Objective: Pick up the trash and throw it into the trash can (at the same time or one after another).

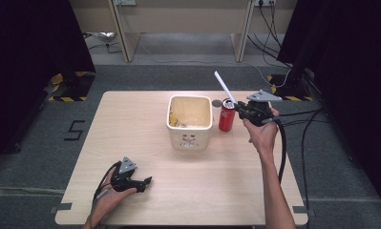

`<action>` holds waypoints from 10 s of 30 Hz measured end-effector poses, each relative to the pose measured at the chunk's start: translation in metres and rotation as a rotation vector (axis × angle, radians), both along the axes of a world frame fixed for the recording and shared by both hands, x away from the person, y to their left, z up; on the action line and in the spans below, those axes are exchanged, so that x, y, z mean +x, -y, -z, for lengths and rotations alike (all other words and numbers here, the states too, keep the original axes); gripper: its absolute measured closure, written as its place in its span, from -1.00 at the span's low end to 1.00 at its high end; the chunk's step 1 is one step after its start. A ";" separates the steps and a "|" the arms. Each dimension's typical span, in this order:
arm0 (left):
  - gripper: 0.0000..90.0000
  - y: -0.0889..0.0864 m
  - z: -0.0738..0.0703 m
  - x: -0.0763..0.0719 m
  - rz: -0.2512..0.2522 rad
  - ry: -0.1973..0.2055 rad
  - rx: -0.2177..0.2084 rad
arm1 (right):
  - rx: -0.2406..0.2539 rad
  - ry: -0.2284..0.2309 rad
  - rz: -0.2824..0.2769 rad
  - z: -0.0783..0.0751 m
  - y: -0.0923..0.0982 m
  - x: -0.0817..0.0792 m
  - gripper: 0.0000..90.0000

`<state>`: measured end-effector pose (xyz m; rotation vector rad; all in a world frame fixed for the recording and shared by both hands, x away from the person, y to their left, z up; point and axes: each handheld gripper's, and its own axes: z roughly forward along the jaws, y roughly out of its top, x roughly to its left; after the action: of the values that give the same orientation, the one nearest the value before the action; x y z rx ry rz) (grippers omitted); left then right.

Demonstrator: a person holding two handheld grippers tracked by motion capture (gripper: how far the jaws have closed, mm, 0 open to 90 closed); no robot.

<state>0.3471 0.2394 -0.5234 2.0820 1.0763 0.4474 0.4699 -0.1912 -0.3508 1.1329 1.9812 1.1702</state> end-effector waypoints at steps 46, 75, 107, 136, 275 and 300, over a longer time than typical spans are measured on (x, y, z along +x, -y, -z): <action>-0.70 0.000 0.000 0.000 0.006 0.001 0.003 | -0.046 -0.068 -0.216 0.006 -0.127 0.037 0.76; -0.70 0.000 0.000 0.000 0.006 -0.002 -0.001 | -0.094 -0.186 -0.253 0.035 -0.141 0.044 0.51; -0.70 0.000 0.000 0.000 0.004 0.001 0.001 | 0.008 -0.083 -0.073 0.005 -0.063 0.023 -0.19; -0.70 0.000 0.000 0.000 0.004 0.001 0.002 | 0.019 -0.115 0.054 0.029 -0.011 0.016 -0.36; -0.70 0.000 0.000 0.000 0.004 0.001 0.001 | -0.044 -0.027 0.075 -0.015 -0.034 0.033 -0.24; -0.70 0.000 0.000 0.000 0.004 0.003 0.003 | -0.039 0.031 -0.011 -0.048 -0.069 0.024 -0.24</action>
<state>0.3471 0.2395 -0.5234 2.0857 1.0699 0.4501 0.4935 -0.1225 -0.3030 1.0795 1.9804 1.1429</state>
